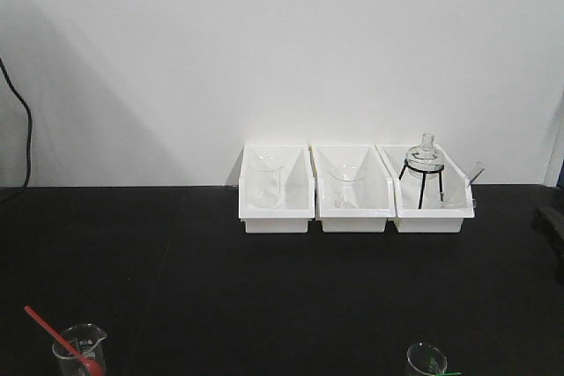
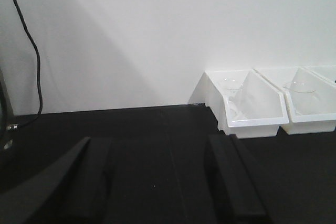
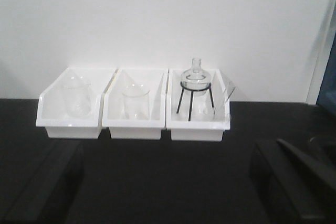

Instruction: Sort red and green spoons into left cabinet

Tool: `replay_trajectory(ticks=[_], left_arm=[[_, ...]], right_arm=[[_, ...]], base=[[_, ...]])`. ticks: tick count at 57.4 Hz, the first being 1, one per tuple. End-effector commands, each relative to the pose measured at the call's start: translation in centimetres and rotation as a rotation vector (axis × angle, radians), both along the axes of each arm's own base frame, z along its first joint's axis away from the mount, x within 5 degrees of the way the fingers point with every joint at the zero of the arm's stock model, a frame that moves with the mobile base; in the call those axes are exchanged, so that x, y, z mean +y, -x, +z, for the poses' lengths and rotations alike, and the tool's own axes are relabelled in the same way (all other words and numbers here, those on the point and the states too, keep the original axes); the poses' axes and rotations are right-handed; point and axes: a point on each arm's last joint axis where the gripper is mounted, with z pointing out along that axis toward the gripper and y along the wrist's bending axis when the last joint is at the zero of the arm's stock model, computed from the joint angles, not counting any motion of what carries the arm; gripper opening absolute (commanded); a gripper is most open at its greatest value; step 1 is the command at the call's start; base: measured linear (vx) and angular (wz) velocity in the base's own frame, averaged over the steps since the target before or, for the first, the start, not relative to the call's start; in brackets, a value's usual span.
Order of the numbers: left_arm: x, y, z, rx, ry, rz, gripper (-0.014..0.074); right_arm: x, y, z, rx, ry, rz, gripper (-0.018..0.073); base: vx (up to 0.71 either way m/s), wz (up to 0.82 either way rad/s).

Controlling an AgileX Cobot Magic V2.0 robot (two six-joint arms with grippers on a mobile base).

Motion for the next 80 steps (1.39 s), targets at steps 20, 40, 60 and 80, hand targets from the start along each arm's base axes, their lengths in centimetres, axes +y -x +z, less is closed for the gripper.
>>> replay_trajectory(ticks=[20, 40, 60, 80], left_arm=[[0.0, 0.1, 1.7, -0.069, 0.02, 0.001, 0.0514], [0.0, 0.0, 1.6, -0.066, 0.023, 0.002, 0.0514], [0.0, 0.0, 1.6, -0.066, 0.023, 0.002, 0.0514], [0.0, 0.0, 1.6, -0.066, 0.023, 0.002, 0.0514]], right_arm=[[1.0, 3.7, -10.0, -0.255, -0.063, 0.13, 0.0568], [1.9, 3.7, -15.5, -0.184, -0.143, 0.224, 0.0519], [2.2, -0.2, -18.5, -0.068, -0.186, 0.228, 0.0519], [3.0, -4.5, -18.3, -0.105, -0.19, 0.291, 0.0519]], base=[[0.0, 0.0], [0.0, 0.0], [0.0, 0.0], [0.0, 0.0]])
